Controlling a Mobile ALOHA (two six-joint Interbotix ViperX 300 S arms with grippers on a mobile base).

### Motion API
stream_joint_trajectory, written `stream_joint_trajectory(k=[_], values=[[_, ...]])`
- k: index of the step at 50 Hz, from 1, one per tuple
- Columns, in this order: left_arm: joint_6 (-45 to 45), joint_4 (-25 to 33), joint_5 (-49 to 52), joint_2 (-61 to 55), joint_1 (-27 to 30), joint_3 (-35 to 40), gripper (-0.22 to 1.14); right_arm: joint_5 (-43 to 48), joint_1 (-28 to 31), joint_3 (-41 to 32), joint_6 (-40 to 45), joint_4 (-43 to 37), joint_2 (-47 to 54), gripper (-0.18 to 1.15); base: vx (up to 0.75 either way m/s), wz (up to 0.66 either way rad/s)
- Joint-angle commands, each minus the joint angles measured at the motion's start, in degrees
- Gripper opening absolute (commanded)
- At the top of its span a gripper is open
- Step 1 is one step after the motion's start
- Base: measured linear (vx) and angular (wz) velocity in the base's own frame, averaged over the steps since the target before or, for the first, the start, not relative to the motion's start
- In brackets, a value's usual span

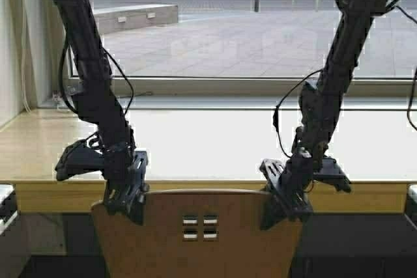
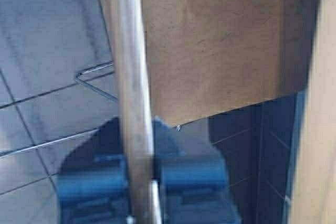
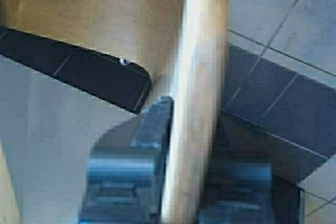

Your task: Push the chairs under the table

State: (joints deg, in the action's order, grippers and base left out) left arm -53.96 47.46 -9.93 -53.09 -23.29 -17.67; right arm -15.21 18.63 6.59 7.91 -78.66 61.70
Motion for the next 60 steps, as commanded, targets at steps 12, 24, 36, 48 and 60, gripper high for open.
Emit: stream_joint_trajectory(k=[12, 24, 36, 48, 60], values=[[1.4, -1.0, 0.0, 0.2, 0.6, 1.1, 0.03, 1.3, 1.8, 0.4, -5.0, 4.4, 0.2, 0.04, 0.21, -0.04], [1.4, -1.0, 1.2, 0.4, 0.7, 1.6, 0.03, 1.6, 2.0, 0.8, -5.0, 5.3, -0.6, 0.04, 0.14, 0.0], [1.4, -1.0, 2.5, 0.6, 0.7, 1.8, 0.04, 1.3, 2.0, -0.2, -5.7, 5.6, -1.0, 0.06, 0.05, 0.0], [4.0, -2.8, 3.4, 1.1, 1.1, 1.8, 0.39, -0.2, 2.0, -2.4, -6.4, 5.6, -1.1, 0.49, -0.01, -0.01], [4.9, -2.8, 6.3, 3.4, 1.0, 0.2, 0.92, -1.6, 2.0, -1.1, -6.4, 5.6, -3.4, 1.01, -0.02, -0.01]])
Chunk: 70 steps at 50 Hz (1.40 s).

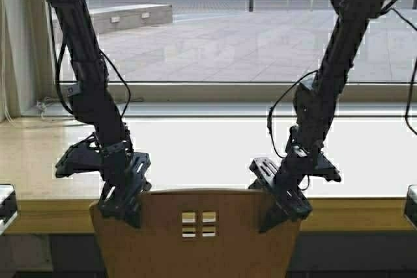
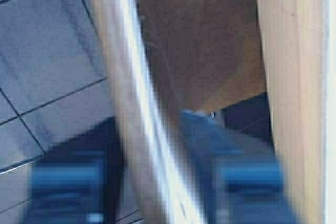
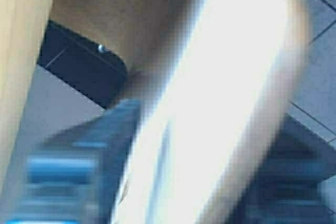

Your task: Push the chairs under the table

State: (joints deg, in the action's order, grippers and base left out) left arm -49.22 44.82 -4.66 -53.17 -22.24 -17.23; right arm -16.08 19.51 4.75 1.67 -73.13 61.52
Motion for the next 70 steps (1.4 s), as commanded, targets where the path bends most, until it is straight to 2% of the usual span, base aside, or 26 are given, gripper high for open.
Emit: stream_joint_trajectory(k=[1, 14, 28, 32, 38, 47, 57, 62, 70], values=[[0.2, -0.2, 1.5, 3.9, 0.0, -0.4, 0.93, -0.7, 1.1, 1.1, -0.2, 0.2, -3.6, 1.01, -0.01, 0.0], [0.2, -0.1, 7.4, 11.8, 0.2, -5.7, 0.94, -0.7, 0.5, 6.1, 0.3, -0.1, -12.4, 1.01, 0.0, 0.0], [2.9, -0.9, 7.6, 26.6, 2.2, -14.3, 0.94, 1.5, -1.1, 13.8, -0.4, 1.6, -25.4, 1.0, 0.0, 0.0], [7.9, -3.3, 7.6, 31.7, 4.8, -17.4, 0.94, 1.8, -1.9, 14.2, -1.1, 6.4, -29.3, 1.0, 0.0, 0.0], [19.2, -9.7, 7.6, 41.5, 9.4, -23.6, 0.94, 2.6, -2.8, 15.6, -1.3, 18.7, -35.8, 1.0, 0.0, 0.0], [37.6, -14.8, 10.8, 58.2, 16.6, -32.5, 0.94, 9.6, -2.8, 23.5, -1.3, 35.9, -46.2, 1.0, -0.01, 0.06], [54.4, -17.0, 14.9, 71.6, 17.8, -36.4, 0.94, 14.5, -3.3, 30.6, -1.2, 52.9, -52.2, 1.0, -0.02, 0.2], [60.5, -17.1, 15.0, 76.6, 17.8, -37.4, 0.94, 16.4, -3.3, 31.8, -0.7, 55.7, -52.6, 1.0, -0.03, 0.29], [62.7, -17.6, 14.9, 81.7, 17.8, -37.8, 0.93, 15.7, -3.2, 31.4, -0.6, 56.1, -54.9, 1.0, -0.03, 0.41]])
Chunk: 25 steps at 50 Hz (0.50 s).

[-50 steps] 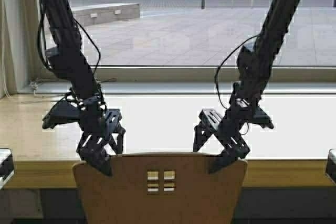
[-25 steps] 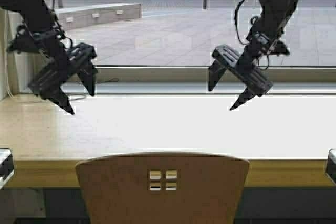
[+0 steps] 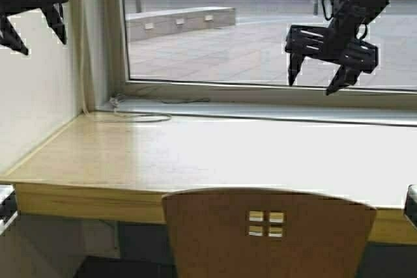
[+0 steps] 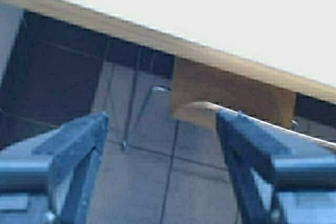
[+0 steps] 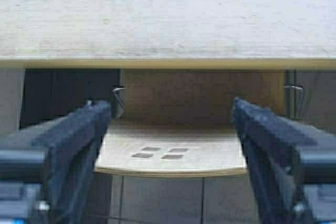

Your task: Push the chairs under the table

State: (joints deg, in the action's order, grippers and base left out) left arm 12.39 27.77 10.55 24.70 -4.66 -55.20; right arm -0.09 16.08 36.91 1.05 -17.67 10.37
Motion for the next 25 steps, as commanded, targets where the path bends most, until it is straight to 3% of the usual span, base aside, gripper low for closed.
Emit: stream_joint_trajectory(k=[1, 10, 25], values=[[1.1, -0.6, -0.5, 4.0, 0.2, 0.1, 0.93, -0.5, 0.2, -0.7, 0.0, 0.7, -4.3, 1.0, -0.03, 0.51], [1.7, -0.7, -2.2, 4.2, 0.2, 0.4, 0.93, 0.4, 1.1, 1.8, 0.0, 3.3, -8.7, 1.0, -0.05, 0.6], [1.6, -0.9, -4.9, 4.1, 0.1, 0.9, 0.93, 0.2, 1.3, 1.6, 0.5, 3.2, -6.9, 1.0, -0.11, 0.63]])
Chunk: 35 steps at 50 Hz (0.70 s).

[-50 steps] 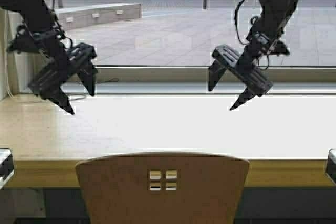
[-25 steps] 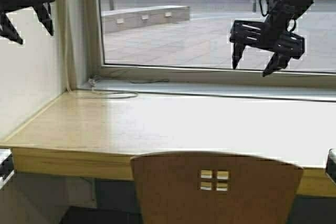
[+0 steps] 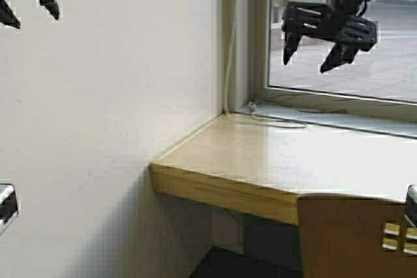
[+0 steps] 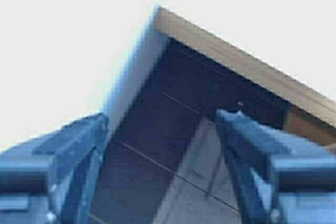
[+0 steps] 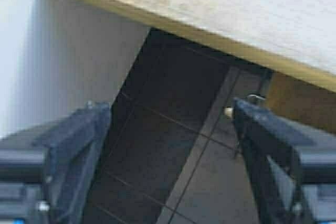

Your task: Push the chairs under the table

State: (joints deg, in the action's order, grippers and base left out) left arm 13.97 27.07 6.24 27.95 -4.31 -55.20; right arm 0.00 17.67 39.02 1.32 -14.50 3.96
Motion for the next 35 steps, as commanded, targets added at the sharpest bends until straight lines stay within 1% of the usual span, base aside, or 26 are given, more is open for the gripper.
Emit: stream_joint_trajectory(k=[1, 8, 16, 21, 24, 29, 35], values=[[-0.1, -0.2, -0.7, 1.2, -0.4, 0.8, 0.93, 0.1, -0.1, -0.4, 0.3, -0.1, -0.5, 1.0, -0.17, 0.52], [0.1, -0.2, -0.8, 4.7, -2.9, -0.4, 0.93, 0.1, 1.8, 0.9, 0.4, -1.0, -0.9, 1.0, -0.21, 0.43], [0.1, -0.2, -0.9, 6.9, -5.4, -1.4, 0.93, 1.8, 4.3, 3.1, 0.6, -1.4, -0.8, 1.0, -0.24, 0.27], [0.0, -0.2, -0.8, 6.9, -5.4, -1.7, 0.93, 1.1, 4.0, 1.4, 0.2, -1.7, -1.1, 1.0, -0.25, 0.23], [0.0, -0.2, -1.0, 6.9, -5.4, -1.8, 0.93, -0.8, 3.7, 0.3, 0.0, -0.4, -1.3, 1.0, -0.29, 0.24], [0.1, -0.2, -2.5, 6.9, -5.4, -2.3, 0.93, -3.3, 3.8, 0.0, 0.1, 1.6, -1.4, 1.0, -0.34, 0.17], [0.0, -0.2, -3.1, 5.6, -5.4, -2.0, 0.93, -3.4, 3.8, -0.4, 0.2, 1.7, -1.7, 1.0, -0.39, 0.09]])
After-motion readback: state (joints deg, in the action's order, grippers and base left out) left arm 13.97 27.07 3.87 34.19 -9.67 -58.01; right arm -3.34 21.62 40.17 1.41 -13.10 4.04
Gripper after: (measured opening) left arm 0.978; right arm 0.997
